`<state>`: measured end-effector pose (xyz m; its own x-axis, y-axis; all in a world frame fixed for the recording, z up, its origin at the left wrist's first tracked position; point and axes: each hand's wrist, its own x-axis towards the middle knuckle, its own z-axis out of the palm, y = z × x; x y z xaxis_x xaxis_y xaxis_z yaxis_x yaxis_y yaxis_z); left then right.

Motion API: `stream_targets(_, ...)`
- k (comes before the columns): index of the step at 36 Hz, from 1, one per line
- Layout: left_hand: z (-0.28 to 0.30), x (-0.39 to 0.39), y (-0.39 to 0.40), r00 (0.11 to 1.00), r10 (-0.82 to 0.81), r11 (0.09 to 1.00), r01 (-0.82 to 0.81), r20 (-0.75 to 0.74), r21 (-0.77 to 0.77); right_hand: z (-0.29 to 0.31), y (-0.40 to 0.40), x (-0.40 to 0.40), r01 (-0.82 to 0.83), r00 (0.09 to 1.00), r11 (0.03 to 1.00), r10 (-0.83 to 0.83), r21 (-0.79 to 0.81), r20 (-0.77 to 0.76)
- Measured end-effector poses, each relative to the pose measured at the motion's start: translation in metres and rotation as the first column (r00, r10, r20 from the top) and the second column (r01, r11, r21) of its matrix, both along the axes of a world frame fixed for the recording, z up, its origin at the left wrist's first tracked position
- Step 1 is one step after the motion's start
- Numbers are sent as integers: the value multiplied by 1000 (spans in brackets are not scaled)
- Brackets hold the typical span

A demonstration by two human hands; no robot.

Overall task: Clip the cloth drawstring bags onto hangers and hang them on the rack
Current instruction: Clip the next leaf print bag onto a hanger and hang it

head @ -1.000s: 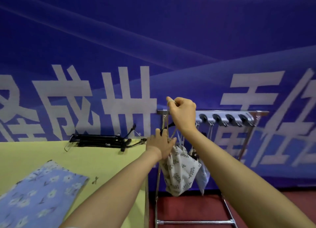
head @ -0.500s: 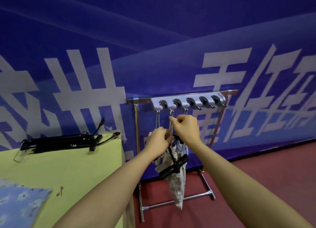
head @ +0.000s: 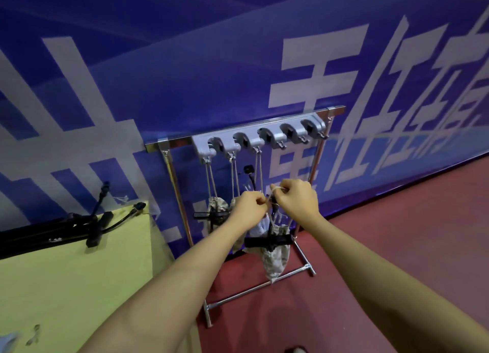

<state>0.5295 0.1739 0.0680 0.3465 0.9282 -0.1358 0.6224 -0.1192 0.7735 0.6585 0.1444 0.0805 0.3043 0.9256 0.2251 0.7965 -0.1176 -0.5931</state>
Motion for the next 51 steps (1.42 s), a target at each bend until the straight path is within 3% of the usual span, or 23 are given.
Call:
stream_targets(4,-5,31,22,997,24,999,-21,69,-37,-6,29,31,-35,999,999,35,-18,5)
stream_targets(10,-8,75,57,965,183,982,-169,188,-90,-8,75,80,-151,988,985,154,-81,29)
stream_targets(14,-9,98,76,941,262,965,-252,213,-74,-10,103,107,-233,973,970,232,-77,-22)
stream_targets(21,-8,133,113,866,435,899,-433,246,-67,-10,145,134,-363,893,931,338,-31,-296)
stream_targets(31,-20,155,146,744,619,778,-625,252,-65,-34,180,133,-388,882,921,382,37,-276)
stream_targets(35,-28,151,147,768,619,782,-622,164,-39,-46,186,133,-386,905,920,364,-67,-220)
stream_targets(44,-31,140,143,891,453,891,-451,-42,46,-61,179,136,-363,925,914,331,-181,-185)
stream_targets(51,-32,140,148,878,473,881,-469,77,-69,-51,175,136,-332,883,936,265,-114,-388)
